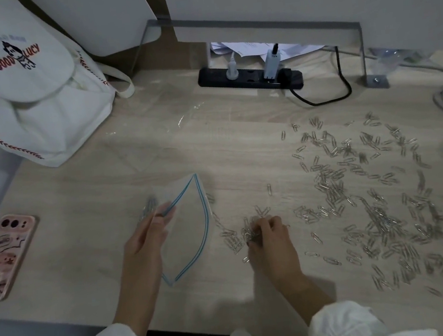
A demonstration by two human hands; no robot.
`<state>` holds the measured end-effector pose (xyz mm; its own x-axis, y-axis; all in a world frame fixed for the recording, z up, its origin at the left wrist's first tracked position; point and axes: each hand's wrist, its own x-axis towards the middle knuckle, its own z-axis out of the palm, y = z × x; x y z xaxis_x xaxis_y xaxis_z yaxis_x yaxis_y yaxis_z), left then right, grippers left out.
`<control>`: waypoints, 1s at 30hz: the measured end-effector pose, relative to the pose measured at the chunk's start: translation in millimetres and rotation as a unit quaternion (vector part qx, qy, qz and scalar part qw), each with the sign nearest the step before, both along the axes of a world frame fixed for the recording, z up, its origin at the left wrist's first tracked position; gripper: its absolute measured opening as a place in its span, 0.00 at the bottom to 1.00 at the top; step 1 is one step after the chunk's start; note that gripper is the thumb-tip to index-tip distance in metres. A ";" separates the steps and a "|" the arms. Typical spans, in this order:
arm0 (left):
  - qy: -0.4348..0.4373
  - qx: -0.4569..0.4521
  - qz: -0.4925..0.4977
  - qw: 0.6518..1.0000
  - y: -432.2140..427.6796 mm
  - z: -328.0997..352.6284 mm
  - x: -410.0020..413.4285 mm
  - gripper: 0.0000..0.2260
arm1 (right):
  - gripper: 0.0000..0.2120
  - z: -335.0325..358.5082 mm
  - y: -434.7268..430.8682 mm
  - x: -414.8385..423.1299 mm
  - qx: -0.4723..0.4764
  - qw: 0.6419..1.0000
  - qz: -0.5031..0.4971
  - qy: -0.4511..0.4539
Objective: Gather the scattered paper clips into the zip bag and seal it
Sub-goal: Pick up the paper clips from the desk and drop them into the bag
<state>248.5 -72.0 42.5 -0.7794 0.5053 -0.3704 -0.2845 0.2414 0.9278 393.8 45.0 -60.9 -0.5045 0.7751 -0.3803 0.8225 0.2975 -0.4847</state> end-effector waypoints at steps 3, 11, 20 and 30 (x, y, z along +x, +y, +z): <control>-0.007 -0.001 -0.001 1.000 2.2 1.9 -0.2 0.12 | 0.09 3.2 4.9 2.2 0.008 1.000 0.020 0.001; -0.013 -0.013 -0.003 1.000 6.7 1.5 -8.1 0.12 | 0.10 1.6 23.8 10.0 0.025 0.993 0.076 -0.082; -0.016 -0.010 -0.019 1.000 8.6 -1.2 -11.9 0.12 | 0.23 3.4 25.2 24.0 0.012 0.999 0.020 -0.025; -0.013 -0.014 -0.023 1.000 8.8 -3.9 -15.1 0.12 | 0.25 0.9 23.3 23.2 -0.057 0.995 0.078 0.018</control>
